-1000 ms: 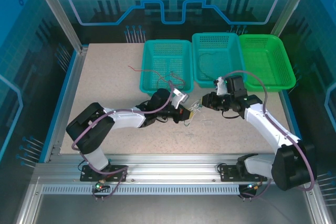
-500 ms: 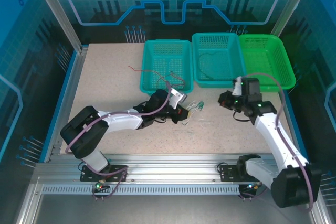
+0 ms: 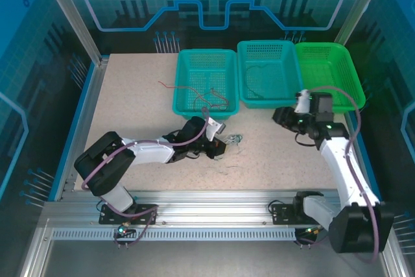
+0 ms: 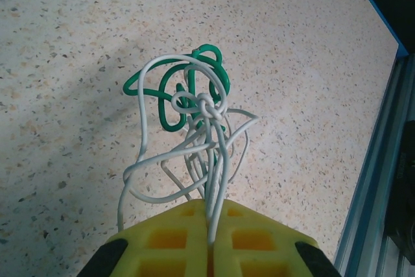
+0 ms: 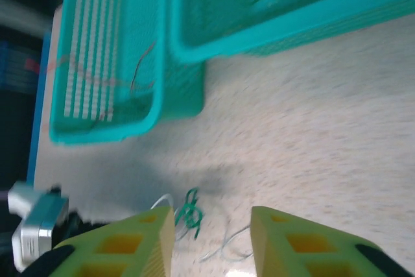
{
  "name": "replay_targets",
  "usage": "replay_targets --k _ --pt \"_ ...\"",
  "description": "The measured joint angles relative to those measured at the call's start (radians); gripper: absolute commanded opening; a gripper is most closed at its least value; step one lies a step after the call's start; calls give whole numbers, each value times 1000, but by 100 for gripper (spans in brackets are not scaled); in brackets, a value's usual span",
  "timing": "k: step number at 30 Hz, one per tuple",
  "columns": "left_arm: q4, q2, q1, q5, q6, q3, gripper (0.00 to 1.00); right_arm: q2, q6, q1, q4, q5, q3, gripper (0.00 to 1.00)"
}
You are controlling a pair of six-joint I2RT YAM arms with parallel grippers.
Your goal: Untangle the cables
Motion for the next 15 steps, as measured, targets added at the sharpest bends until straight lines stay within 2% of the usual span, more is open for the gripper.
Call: replay_targets --k 4,6,8,12,15 --pt "2 0 0 4 0 0 0 113 5 138 58 -40 -14 43" --pt "8 0 0 8 -1 0 0 163 21 161 109 -61 -42 52" --pt "20 0 0 10 -1 0 0 221 36 176 156 -87 -73 56" --pt "30 0 0 13 -1 0 0 319 54 204 232 -136 -120 50" --pt "41 0 0 20 -1 0 0 362 72 208 294 -169 -154 49"
